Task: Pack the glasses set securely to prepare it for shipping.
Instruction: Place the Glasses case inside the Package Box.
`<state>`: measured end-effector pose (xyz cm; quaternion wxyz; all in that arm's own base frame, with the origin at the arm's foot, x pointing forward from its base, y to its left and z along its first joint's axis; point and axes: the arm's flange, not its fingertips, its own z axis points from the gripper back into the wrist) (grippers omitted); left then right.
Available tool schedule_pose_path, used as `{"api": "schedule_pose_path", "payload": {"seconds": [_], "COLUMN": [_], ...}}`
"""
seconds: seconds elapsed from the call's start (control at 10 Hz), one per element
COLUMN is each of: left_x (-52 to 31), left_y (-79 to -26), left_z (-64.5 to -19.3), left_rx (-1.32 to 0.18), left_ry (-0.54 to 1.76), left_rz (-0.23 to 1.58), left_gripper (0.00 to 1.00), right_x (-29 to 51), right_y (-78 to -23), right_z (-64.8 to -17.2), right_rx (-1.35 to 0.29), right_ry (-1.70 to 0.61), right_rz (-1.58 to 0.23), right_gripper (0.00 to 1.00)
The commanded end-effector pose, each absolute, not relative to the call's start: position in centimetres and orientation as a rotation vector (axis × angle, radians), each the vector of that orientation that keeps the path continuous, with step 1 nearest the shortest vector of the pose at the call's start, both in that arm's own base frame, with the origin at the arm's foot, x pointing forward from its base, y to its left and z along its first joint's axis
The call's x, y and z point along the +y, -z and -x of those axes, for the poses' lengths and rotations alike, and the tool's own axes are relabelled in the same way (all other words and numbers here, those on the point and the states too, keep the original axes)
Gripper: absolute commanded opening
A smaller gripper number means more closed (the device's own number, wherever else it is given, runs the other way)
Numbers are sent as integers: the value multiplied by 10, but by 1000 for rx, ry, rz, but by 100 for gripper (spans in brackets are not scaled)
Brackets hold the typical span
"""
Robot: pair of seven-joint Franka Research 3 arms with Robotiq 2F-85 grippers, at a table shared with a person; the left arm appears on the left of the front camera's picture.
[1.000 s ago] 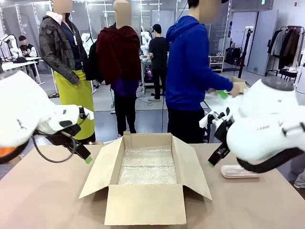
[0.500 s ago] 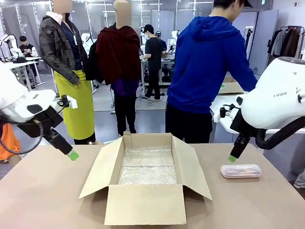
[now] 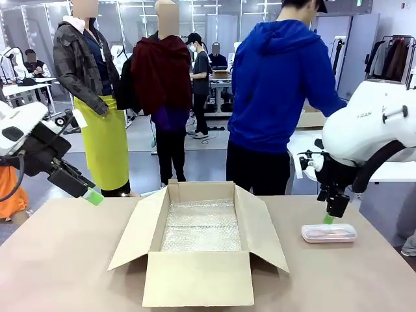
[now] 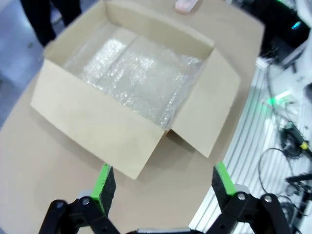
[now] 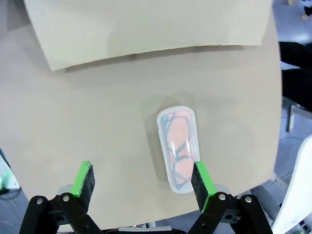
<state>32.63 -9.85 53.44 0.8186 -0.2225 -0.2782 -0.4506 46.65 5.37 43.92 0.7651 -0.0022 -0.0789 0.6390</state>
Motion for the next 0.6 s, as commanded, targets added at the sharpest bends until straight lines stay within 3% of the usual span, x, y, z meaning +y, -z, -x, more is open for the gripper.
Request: {"api": "schedule_pose_path", "payload": {"seconds": [0.0, 0.1, 0.5], "left_x": [-87, -98, -98], "left_y": [-497, -534, -534], "left_z": [-292, -326, -326], "left_rx": [-620, -593, -593], "left_ry": [964, 960, 960], "left_rz": [553, 474, 474], "left_gripper": [100, 100, 100], "right_x": [53, 54, 40], "right_y": [-446, -439, -430], "right_z": [-468, -467, -482], "right_rx": [-177, -171, -102], "right_ry": [-1416, -1389, -1411], "right_rz": [53, 5, 39], "right_gripper": [100, 100, 100]}}
